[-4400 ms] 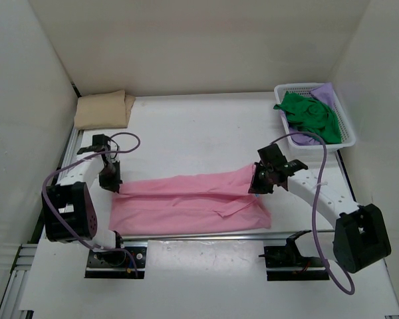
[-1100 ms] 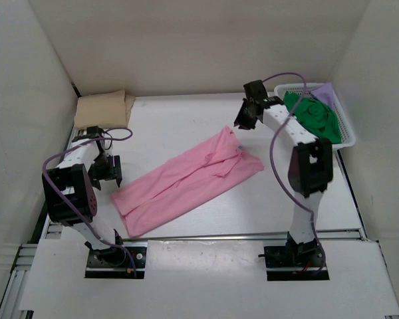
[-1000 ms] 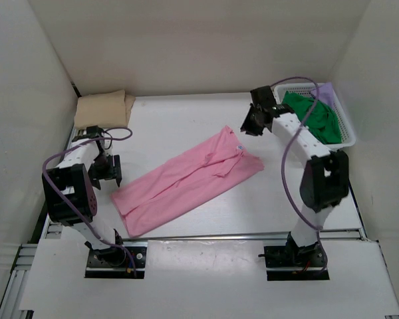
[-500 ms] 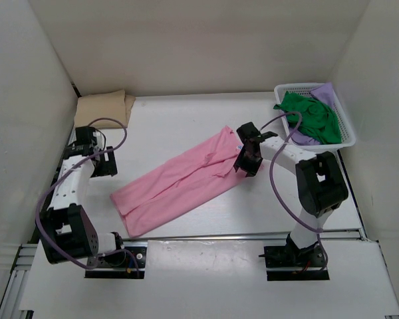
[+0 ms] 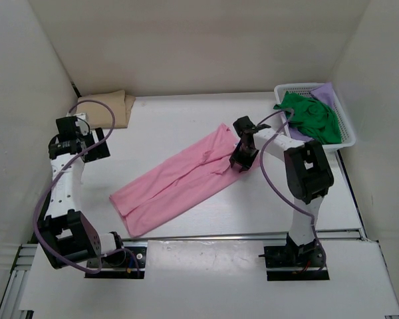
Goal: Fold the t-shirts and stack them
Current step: Rotate the tshirt 90 degrees
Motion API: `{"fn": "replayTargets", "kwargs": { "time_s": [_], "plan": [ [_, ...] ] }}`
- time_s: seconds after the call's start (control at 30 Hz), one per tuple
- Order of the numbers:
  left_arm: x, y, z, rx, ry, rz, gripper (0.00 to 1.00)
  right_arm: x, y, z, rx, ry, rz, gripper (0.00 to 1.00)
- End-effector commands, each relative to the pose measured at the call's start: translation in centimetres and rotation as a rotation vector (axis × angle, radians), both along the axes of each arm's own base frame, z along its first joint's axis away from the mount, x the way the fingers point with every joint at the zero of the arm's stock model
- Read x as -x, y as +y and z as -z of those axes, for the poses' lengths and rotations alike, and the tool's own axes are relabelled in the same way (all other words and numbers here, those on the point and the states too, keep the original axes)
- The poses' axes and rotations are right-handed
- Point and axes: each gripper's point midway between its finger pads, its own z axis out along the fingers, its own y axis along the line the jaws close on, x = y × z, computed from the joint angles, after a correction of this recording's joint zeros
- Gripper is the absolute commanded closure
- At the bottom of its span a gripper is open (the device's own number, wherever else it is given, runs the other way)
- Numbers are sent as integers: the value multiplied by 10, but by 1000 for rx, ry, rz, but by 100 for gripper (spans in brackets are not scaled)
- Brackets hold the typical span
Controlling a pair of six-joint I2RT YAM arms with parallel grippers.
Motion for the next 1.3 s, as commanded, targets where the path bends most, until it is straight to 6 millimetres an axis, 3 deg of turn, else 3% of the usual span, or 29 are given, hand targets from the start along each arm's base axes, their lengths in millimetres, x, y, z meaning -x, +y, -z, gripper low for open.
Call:
{"fn": "replayTargets", "kwargs": {
  "time_s": [0.0, 0.03, 0.07, 0.1, 0.13, 0.2, 0.23, 0.27, 0.33, 0.37, 0.4, 0.57, 0.6, 0.63, 0.67, 0.7, 0.77, 0.8, 0.87, 0.9, 0.93, 0.97, 1.0, 1.03, 1.07, 1.23, 1.27],
  "plan": [
    [-7, -28, -14, 124, -76, 108, 0, -29, -6, 18, -1, 20, 46, 54],
    [-2, -31, -7, 138, -64, 114, 0, -44, -11, 14, 9, 0, 39, 54],
    [0, -36, -2, 128, -47, 125, 0, -48, -9, 24, 28, 37, 27, 54],
    [3, -31, 4, 73, -18, 101, 0, -68, -11, 20, 37, 12, 31, 54],
    [8, -40, 16, 63, 17, 124, 0, -113, 0, 6, 15, -69, 10, 54],
    [15, -41, 28, 22, 60, 118, 0, -156, 23, -15, -45, -155, -36, 54],
    [20, -41, 35, 9, 84, 114, 0, -198, 40, -40, -113, -258, -52, 54],
    [18, -38, 37, 0, 86, 107, 0, -218, 50, -52, -149, -322, -70, 52],
    [18, -42, 37, -18, 90, 118, 0, -247, 61, -70, -218, -422, -72, 50],
    [18, -42, 37, -18, 90, 118, 0, -249, 66, -72, -255, -431, -55, 50],
    [15, -41, 33, -20, 79, 118, 0, -256, 69, -104, -317, -511, -61, 48],
    [7, -40, 19, -27, 43, 117, 0, -227, 60, -143, -297, -573, -158, 44],
    [5, -40, 16, -28, 34, 117, 0, -216, 57, -166, -302, -593, -176, 44],
    [8, -40, 14, -28, 35, 117, 0, -205, 53, -170, -291, -581, -187, 44],
    [8, -40, 8, -28, 34, 117, 0, -189, 48, -155, -274, -538, -213, 43],
    [9, -41, 0, -31, 17, 117, 0, -173, 42, -179, -274, -565, -224, 43],
    [15, -33, -21, -73, -24, 87, 0, -146, 40, -180, -264, -545, -252, 42],
    [16, -30, -35, -93, -55, 73, 0, -120, 37, -176, -252, -523, -279, 42],
    [30, -24, -57, -133, -93, 39, 0, -95, 35, -170, -234, -504, -312, 40],
    [36, -24, -64, -135, -104, 38, 0, -78, 38, -184, -244, -525, -331, 40],
    [43, -23, -70, -145, -107, 29, 0, -59, 32, -162, -220, -474, -341, 40],
    [59, -23, -73, -154, -93, 20, 0, -45, 35, -173, -232, -502, -361, 38],
    [67, -21, -76, -165, -95, 9, 0, -33, 34, -168, -231, -488, -370, 38],
    [75, -19, -74, -176, -88, -1, 0, -16, 30, -149, -216, -450, -375, 37],
    [90, -16, -77, -197, -95, -22, 0, -5, 31, -157, -223, -474, -375, 37],
    [138, -18, -81, -213, -106, -37, 0, 44, 21, -134, -217, -453, -346, 34],
    [145, -19, -80, -214, -110, -38, 0, 55, 23, -137, -227, -471, -354, 34]
  ]
}}
